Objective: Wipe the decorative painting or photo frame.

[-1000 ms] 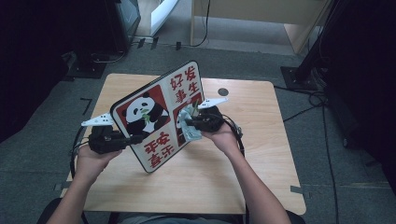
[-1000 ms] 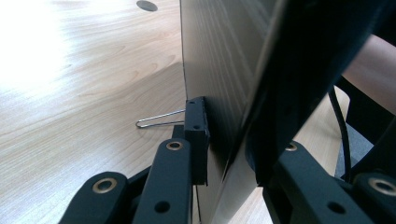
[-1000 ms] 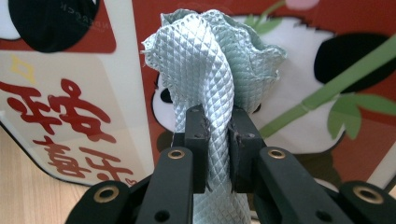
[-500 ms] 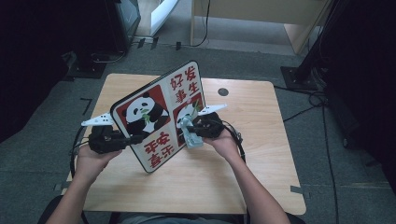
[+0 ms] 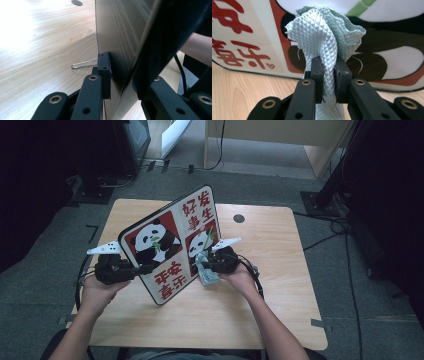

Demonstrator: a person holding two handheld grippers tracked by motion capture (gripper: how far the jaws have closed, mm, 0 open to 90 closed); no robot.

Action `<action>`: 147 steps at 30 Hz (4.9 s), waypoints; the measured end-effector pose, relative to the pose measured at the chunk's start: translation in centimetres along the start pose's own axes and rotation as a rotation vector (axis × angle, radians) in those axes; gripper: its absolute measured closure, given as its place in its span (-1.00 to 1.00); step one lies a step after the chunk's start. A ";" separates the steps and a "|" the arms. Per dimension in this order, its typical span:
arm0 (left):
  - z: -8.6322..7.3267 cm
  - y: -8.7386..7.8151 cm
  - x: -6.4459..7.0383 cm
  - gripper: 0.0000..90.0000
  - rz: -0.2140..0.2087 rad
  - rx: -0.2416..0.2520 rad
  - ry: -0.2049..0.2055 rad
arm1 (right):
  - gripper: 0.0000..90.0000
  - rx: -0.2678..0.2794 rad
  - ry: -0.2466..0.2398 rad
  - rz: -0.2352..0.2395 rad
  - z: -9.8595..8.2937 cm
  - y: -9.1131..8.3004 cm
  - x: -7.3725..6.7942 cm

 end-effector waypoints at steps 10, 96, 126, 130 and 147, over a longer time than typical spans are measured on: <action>0.0 0.0 0.0 0.72 0.008 0.011 0.002 | 0.80 -0.011 -0.002 0.003 1.0 -1.2 0.5; -0.1 0.3 0.3 0.72 0.034 0.023 -0.008 | 0.80 0.278 -0.099 0.088 14.3 -7.0 -2.9; 0.0 0.3 0.4 0.69 0.032 0.029 0.010 | 0.80 0.222 -0.087 0.079 11.9 -6.2 -3.1; 0.1 0.2 0.4 0.67 0.028 0.033 0.012 | 0.80 0.209 -0.087 0.075 11.5 -6.0 -3.0; 0.2 0.1 0.5 0.68 0.029 0.030 0.017 | 0.80 0.172 -0.074 0.070 9.7 -5.1 -3.0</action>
Point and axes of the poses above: each handheld gripper's, and its own axes: y roughly forward along the jaws, z roughly out of its top, x roughly to its right, the point moved 5 cm from there along y, roughly forward along the jaws, and after that the axes turned 12 degrees about -z, right-handed, at the moved point
